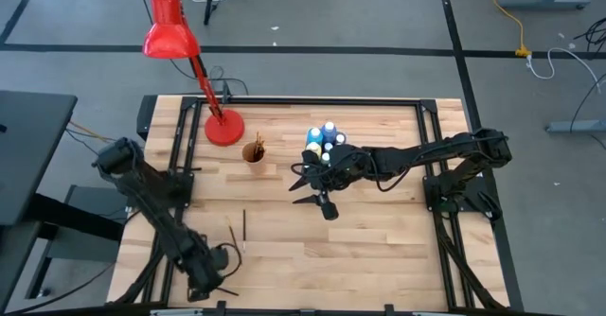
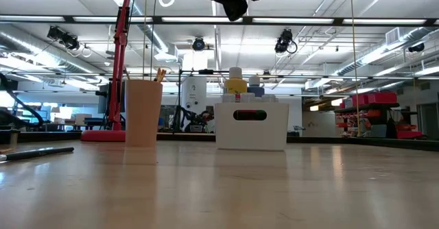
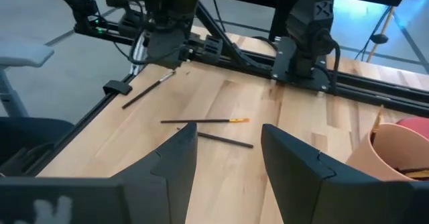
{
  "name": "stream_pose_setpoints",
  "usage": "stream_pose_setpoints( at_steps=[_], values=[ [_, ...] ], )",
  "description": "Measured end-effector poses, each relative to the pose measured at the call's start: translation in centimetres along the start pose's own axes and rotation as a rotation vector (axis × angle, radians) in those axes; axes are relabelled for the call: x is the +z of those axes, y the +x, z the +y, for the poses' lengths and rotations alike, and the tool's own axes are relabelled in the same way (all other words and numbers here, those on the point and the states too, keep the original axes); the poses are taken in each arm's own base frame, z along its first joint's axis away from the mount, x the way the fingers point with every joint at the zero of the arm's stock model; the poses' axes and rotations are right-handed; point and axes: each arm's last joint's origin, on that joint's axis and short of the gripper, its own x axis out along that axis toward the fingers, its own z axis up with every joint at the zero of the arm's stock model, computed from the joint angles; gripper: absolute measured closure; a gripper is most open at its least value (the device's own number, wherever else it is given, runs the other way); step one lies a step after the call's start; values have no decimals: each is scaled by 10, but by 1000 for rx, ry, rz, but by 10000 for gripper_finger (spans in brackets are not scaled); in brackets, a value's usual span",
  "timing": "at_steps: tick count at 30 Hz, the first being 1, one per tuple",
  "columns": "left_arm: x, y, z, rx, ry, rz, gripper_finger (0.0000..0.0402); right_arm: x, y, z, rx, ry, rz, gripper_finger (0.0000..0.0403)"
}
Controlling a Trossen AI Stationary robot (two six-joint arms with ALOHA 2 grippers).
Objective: Pick & Place Paint Supplies
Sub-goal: Put the white paint brush into the orange cup
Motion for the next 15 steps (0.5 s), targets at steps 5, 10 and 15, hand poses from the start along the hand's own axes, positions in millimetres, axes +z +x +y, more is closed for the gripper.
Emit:
stream_pose_setpoints(
  at_steps=[5, 10, 15],
  values=[
    [-16, 20, -6, 41, -22, 122, 256, -1, 0, 0, 4, 2, 8, 233],
    [-28, 29, -10, 57, -20, 152, 245, -2, 0, 0, 5, 4, 15, 233],
    [-31, 31, -10, 87, 0, 78, 244, -2, 0, 0, 5, -9, 17, 233]
  ],
)
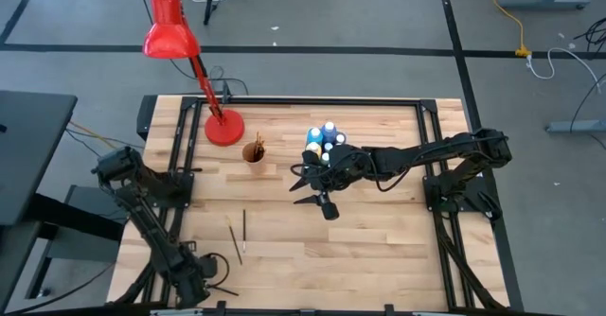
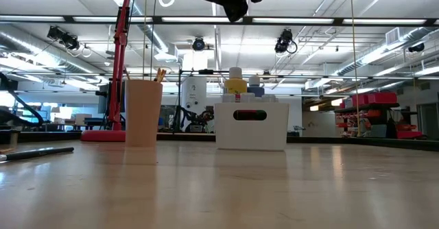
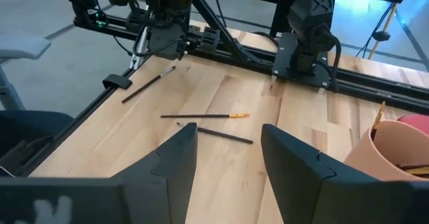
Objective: Pick & Place Paint Supplies
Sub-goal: Put the white paint brush into the orange cup
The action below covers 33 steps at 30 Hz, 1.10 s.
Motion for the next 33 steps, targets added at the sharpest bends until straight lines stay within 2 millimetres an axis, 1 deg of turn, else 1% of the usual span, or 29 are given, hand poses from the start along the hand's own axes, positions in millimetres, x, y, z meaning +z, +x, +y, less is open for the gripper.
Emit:
stream_pose_setpoints(
  at_steps=[3, 7, 14, 19, 23, 33],
  values=[
    [0, 1, 0, 15, 10, -39, 243, 0, 0, 0, 0, -8, 3, 233],
    [-2, 5, 0, 28, 47, -49, 243, 0, 0, 0, 1, -8, 4, 233],
    [-2, 23, -2, 63, 80, -22, 243, -1, 0, 0, 1, -8, 6, 233],
    [0, 28, -3, 69, 102, -13, 249, -1, 0, 0, 0, -8, 6, 233],
    [0, 29, -2, 86, 99, -18, 278, -1, 0, 0, 0, -8, 6, 233],
    [4, 29, 1, 105, 59, -34, 389, -1, 0, 0, -2, -9, 6, 233]
  ],
)
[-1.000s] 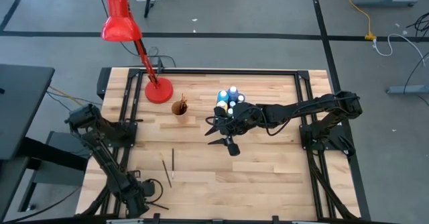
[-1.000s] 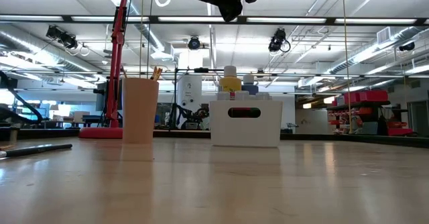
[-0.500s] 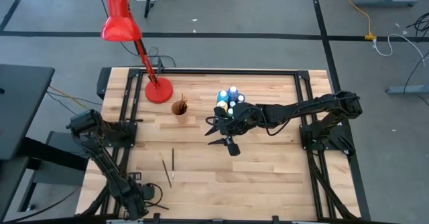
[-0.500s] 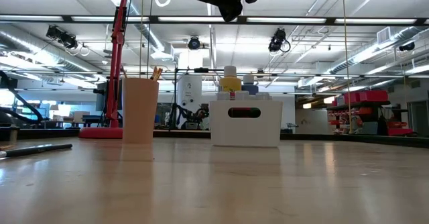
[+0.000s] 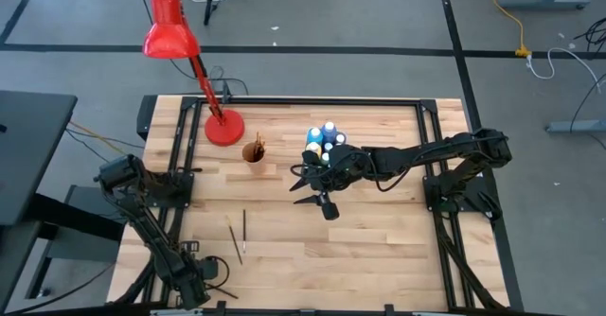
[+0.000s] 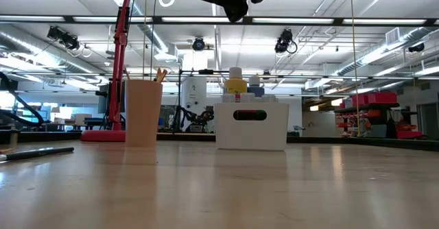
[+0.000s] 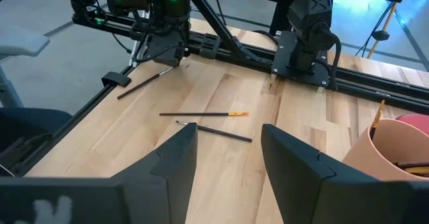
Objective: Pick & Place Paint Supplies
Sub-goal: Put the white paint brush into the orange cup
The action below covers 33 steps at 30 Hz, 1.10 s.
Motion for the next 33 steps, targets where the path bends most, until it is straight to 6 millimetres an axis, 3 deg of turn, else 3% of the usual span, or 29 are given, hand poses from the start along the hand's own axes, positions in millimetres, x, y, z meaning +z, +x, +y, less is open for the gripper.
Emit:
stream_pose_setpoints(
  at_steps=[11, 24, 33],
  values=[
    [1, 0, 0, -4, -5, 17, 392, 0, 0, 0, 0, 0, 0, 233],
    [2, -4, -7, -31, 62, 4, 261, 0, 0, 0, 1, -2, 0, 233],
    [3, -6, -6, 3, 49, -33, 259, 0, 0, 0, 3, -1, 3, 233]
  ],
)
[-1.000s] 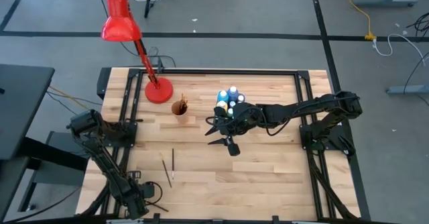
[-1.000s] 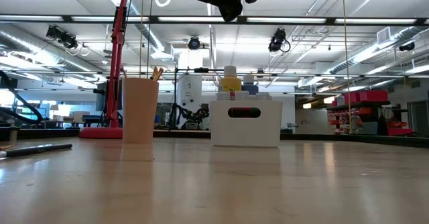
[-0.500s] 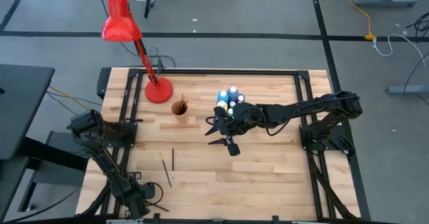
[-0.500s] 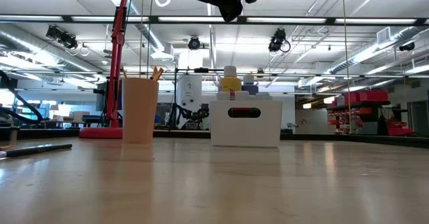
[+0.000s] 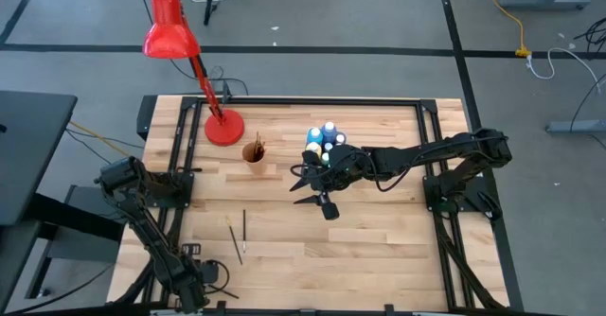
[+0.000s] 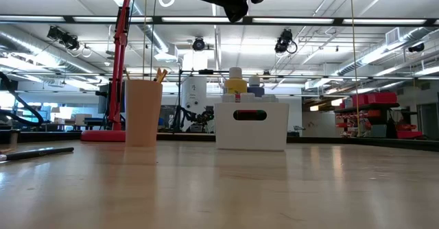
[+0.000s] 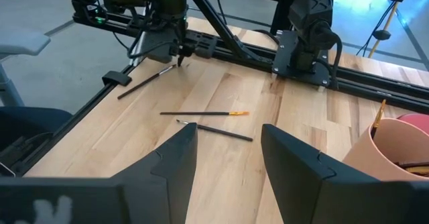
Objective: Pick & Place Paint Supplies
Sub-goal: Put the white paint brush into the orange cup
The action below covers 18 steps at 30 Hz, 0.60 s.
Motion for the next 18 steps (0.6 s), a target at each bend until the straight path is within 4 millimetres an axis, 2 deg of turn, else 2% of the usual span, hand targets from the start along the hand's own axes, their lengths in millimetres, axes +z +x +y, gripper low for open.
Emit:
stream_pose_setpoints(
  at_steps=[12, 18],
  values=[
    [1, -1, 2, 31, 6, -36, 297, 0, 0, 0, 1, 3, 0, 233],
    [0, -1, 3, 37, -1, -21, 354, 0, 0, 0, 0, 3, 0, 233]
  ],
)
